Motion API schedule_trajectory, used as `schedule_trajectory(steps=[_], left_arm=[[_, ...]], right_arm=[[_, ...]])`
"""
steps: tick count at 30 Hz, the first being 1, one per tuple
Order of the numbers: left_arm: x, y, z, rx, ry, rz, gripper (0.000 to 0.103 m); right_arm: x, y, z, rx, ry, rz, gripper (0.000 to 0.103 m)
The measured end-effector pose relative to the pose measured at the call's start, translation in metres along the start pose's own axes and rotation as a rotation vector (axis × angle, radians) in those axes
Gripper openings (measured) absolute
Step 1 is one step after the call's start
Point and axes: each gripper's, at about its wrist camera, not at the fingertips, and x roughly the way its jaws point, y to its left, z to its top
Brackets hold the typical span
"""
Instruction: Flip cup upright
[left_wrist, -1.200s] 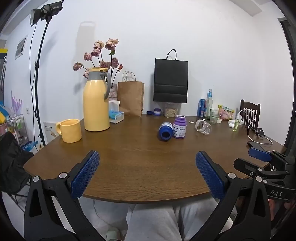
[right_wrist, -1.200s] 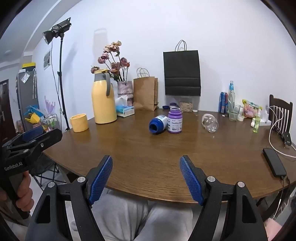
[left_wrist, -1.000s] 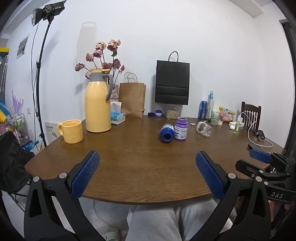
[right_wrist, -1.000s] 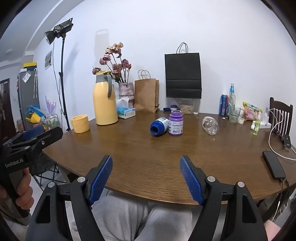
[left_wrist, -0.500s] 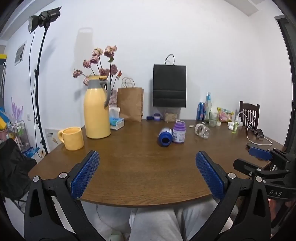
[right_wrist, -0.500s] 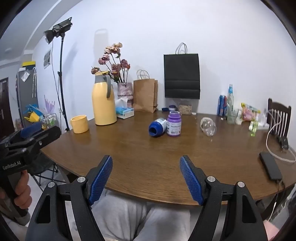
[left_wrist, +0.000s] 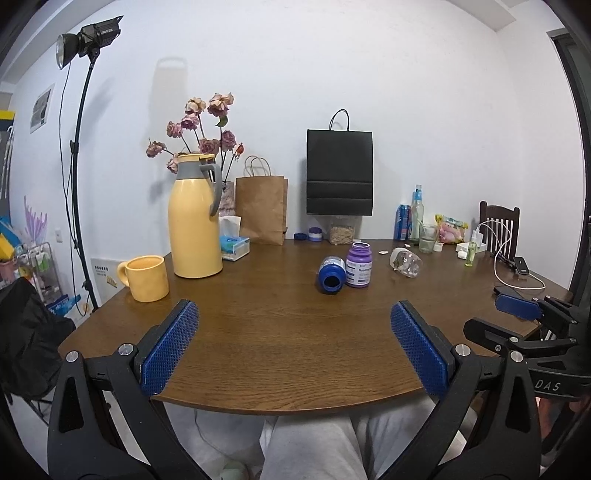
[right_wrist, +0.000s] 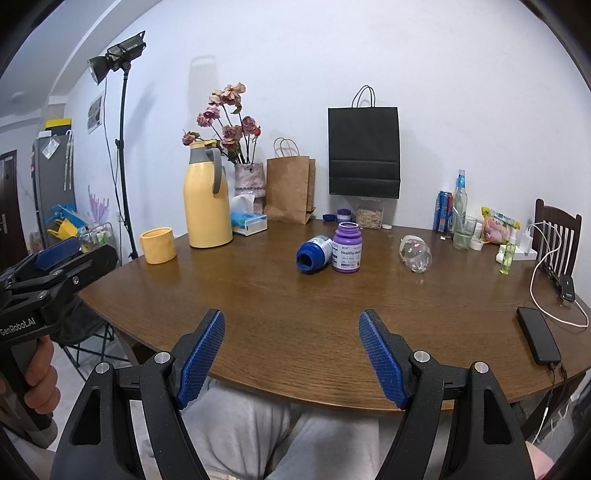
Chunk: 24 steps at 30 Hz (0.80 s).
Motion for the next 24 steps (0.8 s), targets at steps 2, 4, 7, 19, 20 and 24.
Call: schedule_trajectory(steps=[2, 4, 7, 19, 20, 24], left_arm=[[-0.0009, -0.0005, 0.0003, -0.001, -0.003, 0.000, 0.103], [-0.0007, -0.0005, 0.0003, -0.001, -0.003, 0.002, 0.103], [-0.0010, -0.0002, -0.0006, -0.001, 0.000, 0.001, 0.103], [0.0012, -0.0010, -0.0024, 0.000, 0.018, 0.005, 0.103], [0.0014, -0.0015, -0.0026, -0.001, 0.019, 0.006, 0.103], [0.0016, -0.0015, -0.0031, 0.000, 0.020, 0.006, 0.103]], right_arm=[[0.0002, 0.0005, -0.0006, -0.001, 0.000, -0.001, 0.080], [-0.0002, 0.0006, -0.0009, -0.001, -0.001, 0.001, 0.080], [0.0002, 0.0011, -0.0019, -0.003, -0.001, 0.003, 0.080], [0.0001, 0.0036, -0.0036, 0.001, 0.007, 0.003, 0.080], [-0.0003, 0.0035, -0.0036, 0.000, 0.006, 0.002, 0.080], [-0.0003, 0.0031, -0.0038, 0.002, 0.004, 0.003, 0.080]])
